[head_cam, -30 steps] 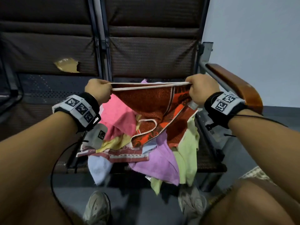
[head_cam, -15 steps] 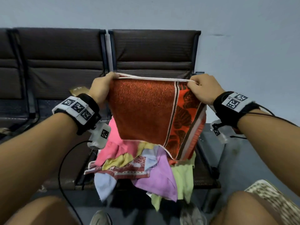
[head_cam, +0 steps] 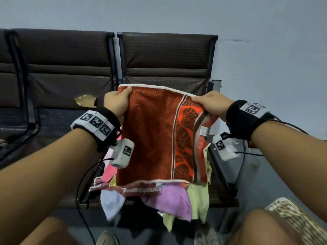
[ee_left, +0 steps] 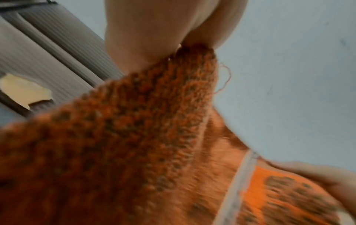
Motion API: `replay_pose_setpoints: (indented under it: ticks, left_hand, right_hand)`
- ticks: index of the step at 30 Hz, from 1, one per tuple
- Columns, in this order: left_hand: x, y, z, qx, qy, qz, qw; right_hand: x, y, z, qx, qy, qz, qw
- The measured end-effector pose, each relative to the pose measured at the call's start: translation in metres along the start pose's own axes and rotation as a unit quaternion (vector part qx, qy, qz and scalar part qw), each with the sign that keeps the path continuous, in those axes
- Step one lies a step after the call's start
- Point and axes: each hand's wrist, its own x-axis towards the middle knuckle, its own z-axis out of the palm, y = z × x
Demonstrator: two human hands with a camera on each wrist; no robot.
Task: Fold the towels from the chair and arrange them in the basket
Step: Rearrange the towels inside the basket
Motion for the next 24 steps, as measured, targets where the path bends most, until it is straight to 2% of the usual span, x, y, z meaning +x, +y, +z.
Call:
replay_pose_setpoints:
  ticks: [2,3,5,7,9,10,13,16,17,18,19,21,22,23,24]
  left_hand:
    - [-0.013,0.007,0.019,-0.018,0.006,0.018,1.0]
    - [-0.022,0.01,0.028,-0.024,-0.015,0.03,0.999]
    - [-0.042,0.012,0.046,-0.027,-0.099,0.061,0.993]
    - [-0.06,0.01,0.055,0.021,-0.181,0.118,0.976]
    - [-0.071,0.009,0.059,0.088,-0.233,0.165,0.954]
    - [-0.073,0.008,0.059,0.095,-0.246,0.165,0.95]
    - [-0.072,0.007,0.052,0.007,-0.234,0.08,0.969]
    - [-0.059,0.001,0.041,-0.004,-0.14,0.09,0.986]
    - [-0.054,-0.001,0.039,-0.004,-0.139,0.084,0.987]
    - [-0.049,-0.001,0.036,-0.015,-0.178,0.065,0.982]
    - [-0.045,0.0,0.034,-0.03,-0.25,0.039,0.967]
    - [-0.037,0.003,0.029,-0.046,-0.379,-0.024,0.924]
    - [-0.033,0.003,0.027,-0.05,-0.409,-0.053,0.91]
    - [-0.027,0.003,0.027,-0.044,-0.41,-0.062,0.909]
    - [-0.021,0.002,0.028,-0.032,-0.388,-0.055,0.919]
  right_hand:
    - [0.0,-0.014,0.013,0.088,0.019,0.014,0.996]
    - [-0.001,-0.021,0.019,0.136,0.016,0.024,0.99]
    - [-0.004,-0.036,0.03,0.217,-0.009,0.041,0.975]
    - [-0.01,-0.049,0.038,0.278,-0.038,0.051,0.958]
    - [-0.015,-0.056,0.043,0.286,-0.069,0.048,0.954]
    - [-0.019,-0.057,0.044,0.267,-0.083,0.041,0.959]
    - [-0.026,-0.054,0.045,0.206,-0.095,0.016,0.974]
    - [-0.027,-0.045,0.039,0.207,-0.141,0.018,0.968]
    - [-0.028,-0.044,0.038,0.208,-0.175,0.019,0.962]
    - [-0.03,-0.043,0.036,0.209,-0.205,0.018,0.956]
    - [-0.031,-0.043,0.035,0.205,-0.223,0.018,0.953]
    - [-0.028,-0.043,0.031,0.188,-0.235,0.018,0.953]
    - [-0.024,-0.042,0.028,0.175,-0.237,0.017,0.955]
    - [-0.02,-0.039,0.023,0.147,-0.242,0.015,0.959]
    - [-0.014,-0.035,0.018,0.109,-0.243,0.015,0.964]
